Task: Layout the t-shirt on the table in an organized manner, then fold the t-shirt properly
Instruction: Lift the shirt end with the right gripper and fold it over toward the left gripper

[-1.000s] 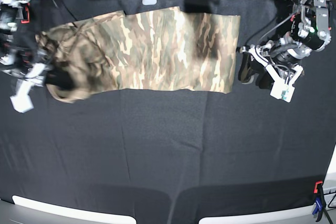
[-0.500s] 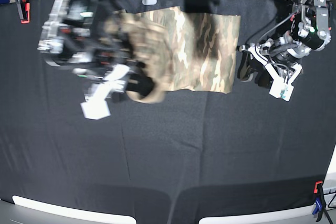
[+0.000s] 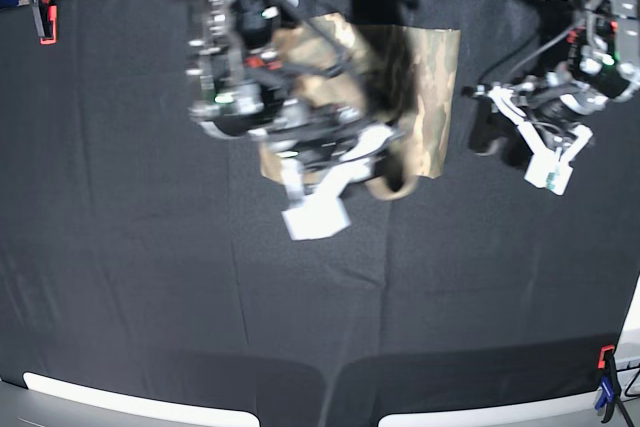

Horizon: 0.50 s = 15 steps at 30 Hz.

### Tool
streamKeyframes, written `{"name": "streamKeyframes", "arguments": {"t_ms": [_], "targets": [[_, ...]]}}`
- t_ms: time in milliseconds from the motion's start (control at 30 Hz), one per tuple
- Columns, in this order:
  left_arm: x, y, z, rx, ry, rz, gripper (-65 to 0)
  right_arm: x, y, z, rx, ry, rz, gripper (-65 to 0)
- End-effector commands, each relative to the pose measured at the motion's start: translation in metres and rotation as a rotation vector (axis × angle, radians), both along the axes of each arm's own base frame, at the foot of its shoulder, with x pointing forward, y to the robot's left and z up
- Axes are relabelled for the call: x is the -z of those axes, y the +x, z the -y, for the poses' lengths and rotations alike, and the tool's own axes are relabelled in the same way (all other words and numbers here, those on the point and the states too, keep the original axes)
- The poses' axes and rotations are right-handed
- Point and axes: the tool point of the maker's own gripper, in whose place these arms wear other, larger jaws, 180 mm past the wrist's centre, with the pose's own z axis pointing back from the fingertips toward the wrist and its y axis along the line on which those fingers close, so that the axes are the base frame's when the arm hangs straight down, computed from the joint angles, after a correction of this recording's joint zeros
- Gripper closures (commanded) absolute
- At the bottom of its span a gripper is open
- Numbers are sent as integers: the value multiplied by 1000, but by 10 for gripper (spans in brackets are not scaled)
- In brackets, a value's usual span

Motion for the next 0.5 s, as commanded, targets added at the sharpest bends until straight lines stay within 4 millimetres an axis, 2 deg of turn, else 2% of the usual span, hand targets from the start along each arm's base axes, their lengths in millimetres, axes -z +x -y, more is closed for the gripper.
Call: {"name": "streamKeyframes", "arguments": {"t_ms": [0,167,233,333,400,467], "targets": [[-14,7,-4,11,9,49,-305,-21,6,-8,5,45,56,0],[-16,8,-18,25,61,50,-305,-25,2,-29,1,17,111,-13],[-17,8,-20,28,71,54,-305,-31,-5,-40,-35,39,135,-107],[-20,10,-24,21,76,62,-305,-57,-31,-65,-177,158,204,-236],[-23,12,-29,8,76,75,-305,-72,-54,-80,-288,232,249,-257],[-26,14,-36,-12,81,84,-305,-78,-65,-87,-337,241,280,-257]]}}
